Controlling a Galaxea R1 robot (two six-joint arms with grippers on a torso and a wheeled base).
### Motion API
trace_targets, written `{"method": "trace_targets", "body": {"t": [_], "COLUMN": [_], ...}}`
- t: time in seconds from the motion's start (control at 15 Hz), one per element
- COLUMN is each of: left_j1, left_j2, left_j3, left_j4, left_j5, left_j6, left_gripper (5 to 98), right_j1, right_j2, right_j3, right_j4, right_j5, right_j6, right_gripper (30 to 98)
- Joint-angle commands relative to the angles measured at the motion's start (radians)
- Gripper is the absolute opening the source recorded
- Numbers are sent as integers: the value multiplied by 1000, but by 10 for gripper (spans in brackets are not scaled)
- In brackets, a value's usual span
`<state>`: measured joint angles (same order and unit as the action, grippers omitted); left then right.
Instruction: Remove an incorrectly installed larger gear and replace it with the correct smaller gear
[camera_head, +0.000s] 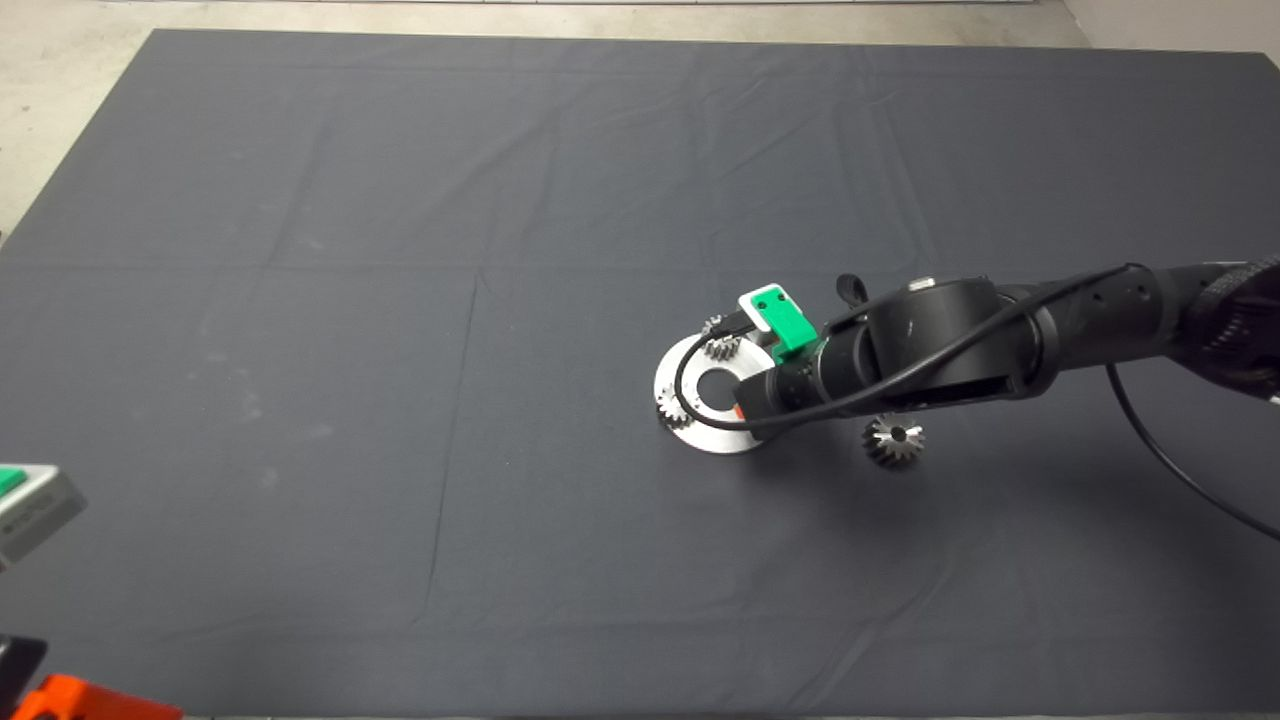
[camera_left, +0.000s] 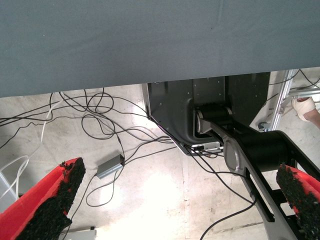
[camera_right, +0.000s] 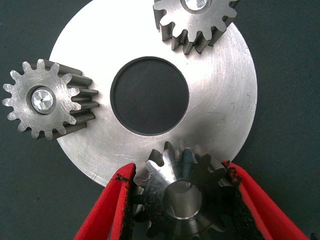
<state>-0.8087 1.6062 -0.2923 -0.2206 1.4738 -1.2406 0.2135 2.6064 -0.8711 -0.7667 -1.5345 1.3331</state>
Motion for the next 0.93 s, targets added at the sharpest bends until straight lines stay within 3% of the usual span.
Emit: {"method": "trace_targets", "body": {"t": [0.0,0.87], "left_j1": [1,1], "left_j2": [-1,-1], "left_j3": [11,12], "left_j4": [-18,-17], "left_j5": [6,6], "left_j6": [1,3], "left_gripper": [983,983], "right_j1": [23,21], "right_j2": [-13,-15], "right_j3": [8,8], "right_j4": [-34,-33], "right_j5": [-8,-21], "right_j6": [8,0], "right_gripper": [412,413]}}
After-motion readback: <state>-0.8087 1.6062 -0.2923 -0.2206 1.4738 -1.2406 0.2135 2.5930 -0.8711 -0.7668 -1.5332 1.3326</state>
